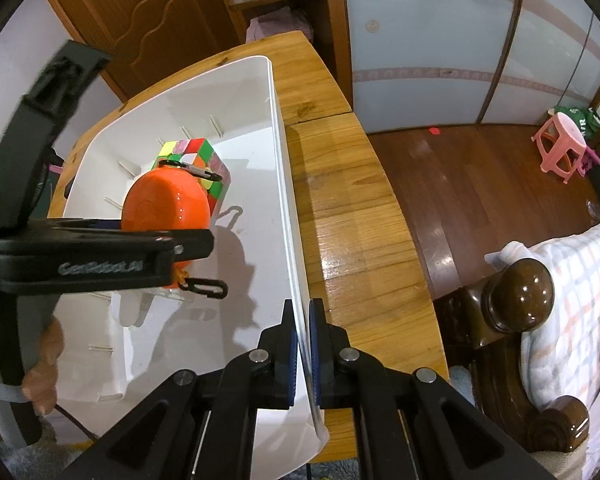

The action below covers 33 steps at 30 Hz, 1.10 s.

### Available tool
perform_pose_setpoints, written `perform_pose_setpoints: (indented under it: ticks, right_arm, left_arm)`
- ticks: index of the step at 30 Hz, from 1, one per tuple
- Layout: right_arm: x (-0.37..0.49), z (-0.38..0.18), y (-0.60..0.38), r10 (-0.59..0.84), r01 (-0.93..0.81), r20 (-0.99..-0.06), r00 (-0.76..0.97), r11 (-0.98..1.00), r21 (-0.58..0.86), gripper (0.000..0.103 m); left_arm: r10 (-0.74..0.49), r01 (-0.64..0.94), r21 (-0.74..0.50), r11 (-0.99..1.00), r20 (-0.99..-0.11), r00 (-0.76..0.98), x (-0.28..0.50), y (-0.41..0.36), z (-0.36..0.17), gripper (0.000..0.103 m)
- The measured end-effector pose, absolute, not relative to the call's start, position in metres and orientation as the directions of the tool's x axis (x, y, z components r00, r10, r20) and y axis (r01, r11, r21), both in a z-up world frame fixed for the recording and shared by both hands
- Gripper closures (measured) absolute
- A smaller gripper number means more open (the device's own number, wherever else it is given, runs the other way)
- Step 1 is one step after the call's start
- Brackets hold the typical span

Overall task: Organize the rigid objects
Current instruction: 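Carry the orange case into the bin and open the left gripper, then move the left gripper back and grasp the green plug adapter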

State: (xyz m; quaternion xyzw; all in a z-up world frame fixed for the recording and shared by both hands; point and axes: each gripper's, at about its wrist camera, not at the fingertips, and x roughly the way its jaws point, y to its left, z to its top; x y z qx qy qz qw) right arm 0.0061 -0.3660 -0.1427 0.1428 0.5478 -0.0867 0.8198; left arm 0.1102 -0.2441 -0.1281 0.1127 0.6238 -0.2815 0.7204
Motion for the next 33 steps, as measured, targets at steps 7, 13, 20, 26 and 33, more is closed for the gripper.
perform_pose_setpoints:
  ticks: [7, 13, 20, 26, 33]
  right_arm:
    - [0.010, -0.140, -0.361, -0.028, 0.285, -0.934, 0.355, 0.955, 0.080, 0.097]
    - [0.008, -0.142, -0.372, 0.039, 0.317, -0.928, 0.370, 0.934, 0.165, 0.098]
    - [0.009, -0.142, -0.362, -0.014, 0.309, -0.932, 0.363, 0.945, 0.106, 0.098]
    - [0.009, -0.143, -0.365, -0.007, 0.337, -0.934, 0.358, 0.933, 0.123, 0.097]
    - [0.008, -0.144, -0.365, -0.020, 0.368, -0.933, 0.360, 0.922, 0.122, 0.096]
  left_arm:
    - [-0.322, 0.574, -0.175, 0.800, -0.932, 0.165, 0.102, -0.221, -0.088, 0.018]
    - [-0.342, 0.536, -0.174, 0.826, -0.911, 0.231, 0.104, -0.194, -0.071, 0.018]
    - [-0.283, 0.414, -0.125, 0.902, -0.895, 0.344, 0.108, -0.115, -0.055, 0.018]
    - [-0.209, 0.279, -0.094, 0.956, -0.885, 0.416, 0.113, -0.047, -0.051, 0.018]
    - [-0.156, 0.155, -0.094, 0.983, -0.874, 0.459, 0.121, 0.009, -0.046, 0.018]
